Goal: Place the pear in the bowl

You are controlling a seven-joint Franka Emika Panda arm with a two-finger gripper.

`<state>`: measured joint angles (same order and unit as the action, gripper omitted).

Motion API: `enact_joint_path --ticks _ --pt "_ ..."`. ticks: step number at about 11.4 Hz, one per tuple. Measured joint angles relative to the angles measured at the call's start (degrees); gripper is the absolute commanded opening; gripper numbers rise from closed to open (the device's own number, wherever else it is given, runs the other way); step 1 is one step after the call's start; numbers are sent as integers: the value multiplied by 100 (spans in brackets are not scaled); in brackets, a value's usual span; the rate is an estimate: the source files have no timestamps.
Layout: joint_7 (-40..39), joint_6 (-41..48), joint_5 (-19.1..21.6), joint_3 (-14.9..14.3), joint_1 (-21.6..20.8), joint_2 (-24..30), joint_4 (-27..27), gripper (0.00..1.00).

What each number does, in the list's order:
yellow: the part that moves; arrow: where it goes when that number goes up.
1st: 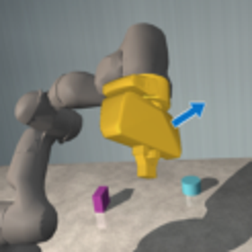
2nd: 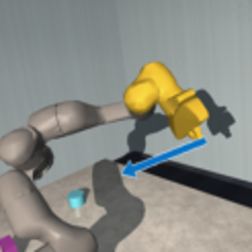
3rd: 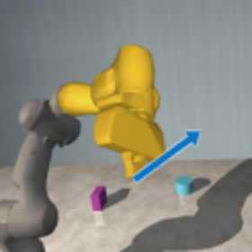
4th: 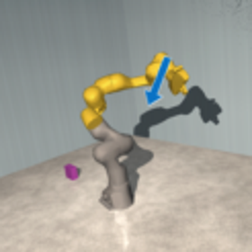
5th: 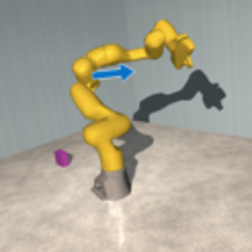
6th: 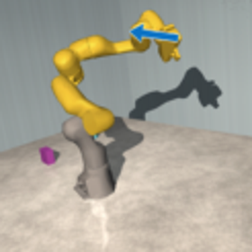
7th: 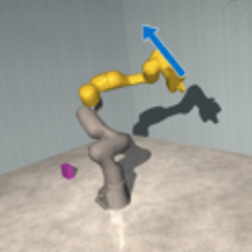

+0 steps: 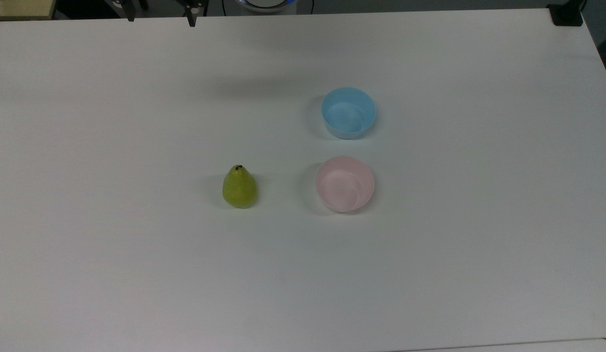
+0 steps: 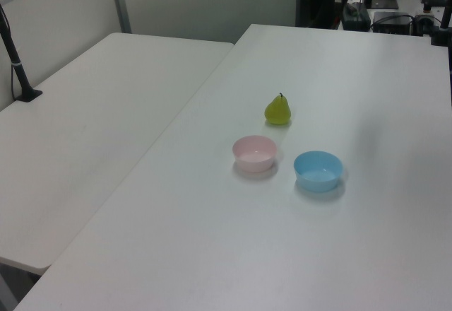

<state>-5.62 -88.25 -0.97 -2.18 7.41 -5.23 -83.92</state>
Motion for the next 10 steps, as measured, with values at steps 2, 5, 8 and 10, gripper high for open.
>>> enact_joint_path --ticks 2,5,8,10 --pt "-30 0 0 0 0 0 0 100" --pt "-30 0 0 -11 29 0 0 100" --pt "-30 0 0 -21 140 0 0 100" --pt "-30 0 0 -22 148 0 0 100"
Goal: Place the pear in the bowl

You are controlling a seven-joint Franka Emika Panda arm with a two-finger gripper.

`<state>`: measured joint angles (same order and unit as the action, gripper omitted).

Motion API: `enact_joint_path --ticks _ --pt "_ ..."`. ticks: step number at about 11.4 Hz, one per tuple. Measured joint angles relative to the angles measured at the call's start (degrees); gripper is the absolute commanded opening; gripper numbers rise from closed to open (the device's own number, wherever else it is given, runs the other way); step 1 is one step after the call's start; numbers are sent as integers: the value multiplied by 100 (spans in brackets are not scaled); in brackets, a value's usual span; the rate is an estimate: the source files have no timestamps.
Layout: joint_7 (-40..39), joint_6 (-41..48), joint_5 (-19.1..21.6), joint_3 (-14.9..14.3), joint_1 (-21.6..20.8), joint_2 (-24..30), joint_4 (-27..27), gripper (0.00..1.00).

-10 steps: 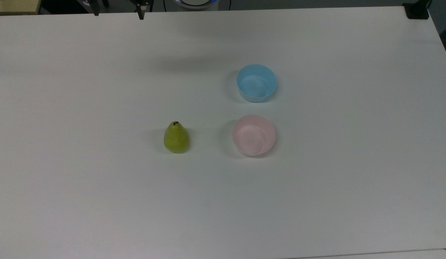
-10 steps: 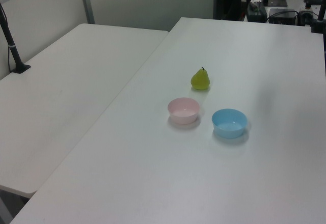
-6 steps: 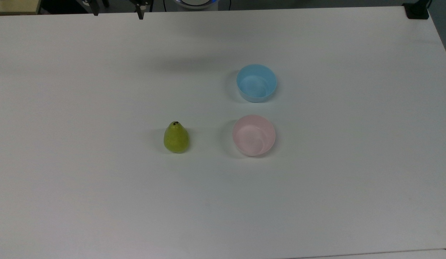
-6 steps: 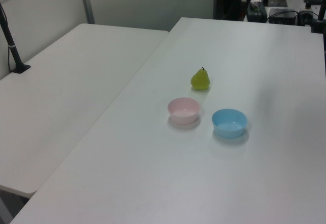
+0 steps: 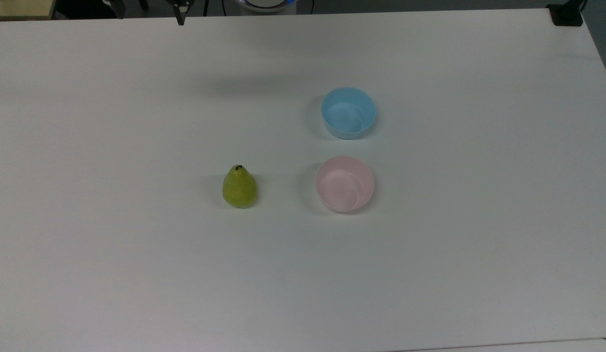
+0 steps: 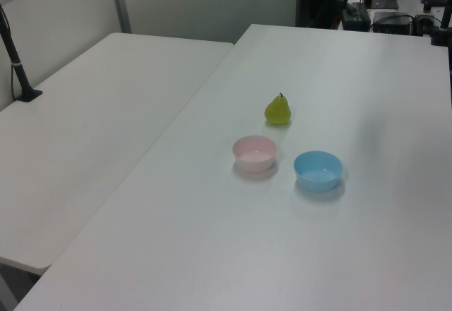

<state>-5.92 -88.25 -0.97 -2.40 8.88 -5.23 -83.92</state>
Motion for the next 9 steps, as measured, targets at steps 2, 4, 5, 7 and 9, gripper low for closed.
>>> enact_joint_path --ticks 2,4,5,7,9 --pt "0 0 0 0 0 0 0 100" --pt "0 0 64 1 -6 -2 0 100" --pt "0 0 213 17 -21 -10 -2 100" --pt "-4 0 521 74 -95 -68 -28 100" --pt "-4 -132 652 97 -195 -202 -32 100"
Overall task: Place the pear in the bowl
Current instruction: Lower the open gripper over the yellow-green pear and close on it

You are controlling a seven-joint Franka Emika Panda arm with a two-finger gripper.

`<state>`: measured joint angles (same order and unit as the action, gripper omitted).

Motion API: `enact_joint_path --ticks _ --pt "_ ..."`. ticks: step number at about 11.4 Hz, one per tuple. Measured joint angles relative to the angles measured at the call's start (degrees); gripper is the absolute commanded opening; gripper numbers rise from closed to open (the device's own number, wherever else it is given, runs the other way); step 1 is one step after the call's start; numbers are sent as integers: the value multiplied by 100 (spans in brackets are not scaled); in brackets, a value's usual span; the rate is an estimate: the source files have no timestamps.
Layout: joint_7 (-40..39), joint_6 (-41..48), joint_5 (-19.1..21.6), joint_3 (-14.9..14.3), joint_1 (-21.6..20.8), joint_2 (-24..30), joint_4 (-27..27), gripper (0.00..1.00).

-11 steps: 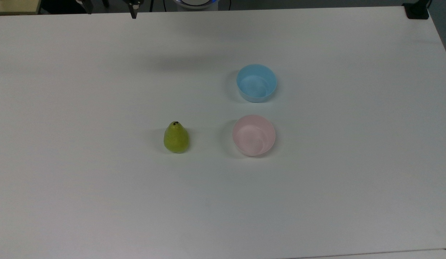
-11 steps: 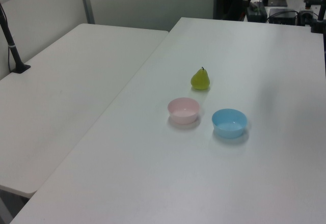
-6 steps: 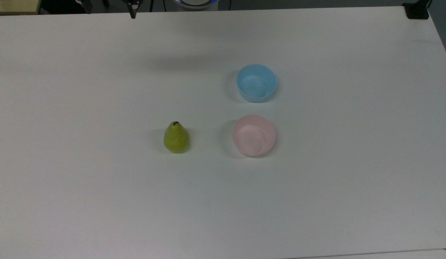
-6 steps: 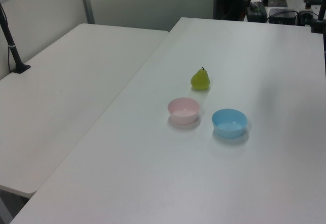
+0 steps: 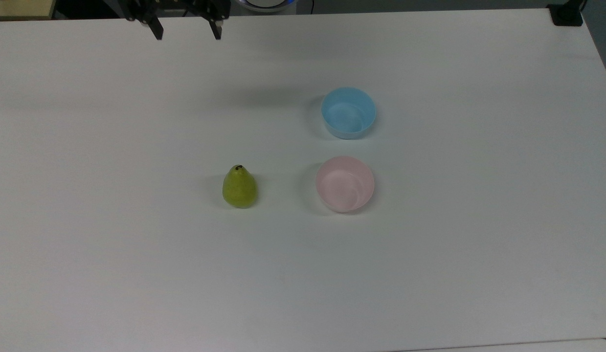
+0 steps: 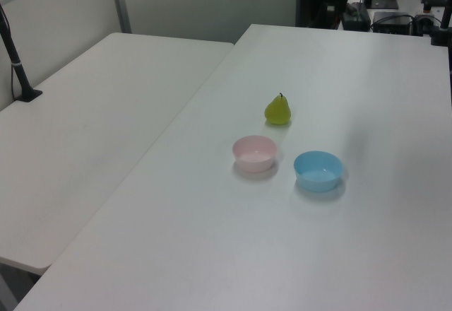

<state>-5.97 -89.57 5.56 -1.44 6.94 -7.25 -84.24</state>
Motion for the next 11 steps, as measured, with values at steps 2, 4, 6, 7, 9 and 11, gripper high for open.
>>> enact_joint_path --ticks 2,4,6,7,9,11 --pt "0 -241 2 3 -247 -215 -35 100" --pt "0 -726 1 4 -417 -567 -78 100" --pt "0 -1253 1 4 -539 -957 -115 100" --pt "0 -1556 -11 4 -610 -1148 -132 100" --pt "0 -1975 -128 4 -725 -1521 -156 100" --pt "0 -2299 -299 4 -783 -1832 -169 100"
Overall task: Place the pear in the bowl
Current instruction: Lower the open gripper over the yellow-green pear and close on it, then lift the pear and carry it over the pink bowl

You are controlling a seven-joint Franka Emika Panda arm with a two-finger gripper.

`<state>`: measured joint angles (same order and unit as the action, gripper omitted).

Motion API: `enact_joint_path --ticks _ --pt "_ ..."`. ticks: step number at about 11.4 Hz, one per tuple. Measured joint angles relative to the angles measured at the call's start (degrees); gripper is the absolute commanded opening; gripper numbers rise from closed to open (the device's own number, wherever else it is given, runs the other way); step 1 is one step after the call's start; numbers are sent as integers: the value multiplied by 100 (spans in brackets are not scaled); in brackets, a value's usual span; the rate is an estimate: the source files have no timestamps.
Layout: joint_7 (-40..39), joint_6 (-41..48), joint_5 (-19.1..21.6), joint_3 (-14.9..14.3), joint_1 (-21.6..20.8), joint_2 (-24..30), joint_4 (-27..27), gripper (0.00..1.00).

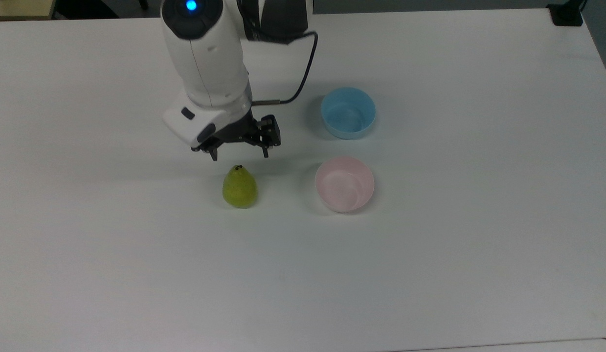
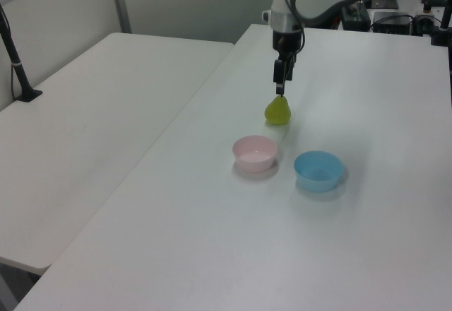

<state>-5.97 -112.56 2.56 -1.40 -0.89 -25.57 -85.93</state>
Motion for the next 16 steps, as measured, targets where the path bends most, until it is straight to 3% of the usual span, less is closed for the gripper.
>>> enact_joint_path --ticks 3,5,6,10,11,14,16 --pt "0 -199 -248 -2 -6 -356 -23 99" --pt "-2 -209 -462 -1 -94 -549 -27 89" --pt "-2 -301 -562 -12 -140 -664 -27 69" --pt "7 -504 -588 -55 -149 -718 -15 13" --pt "15 -519 -588 -55 -149 -718 -16 9" --pt "26 -612 -588 -69 -145 -639 56 9" --pt "27 -612 -587 -75 -142 -305 104 9"
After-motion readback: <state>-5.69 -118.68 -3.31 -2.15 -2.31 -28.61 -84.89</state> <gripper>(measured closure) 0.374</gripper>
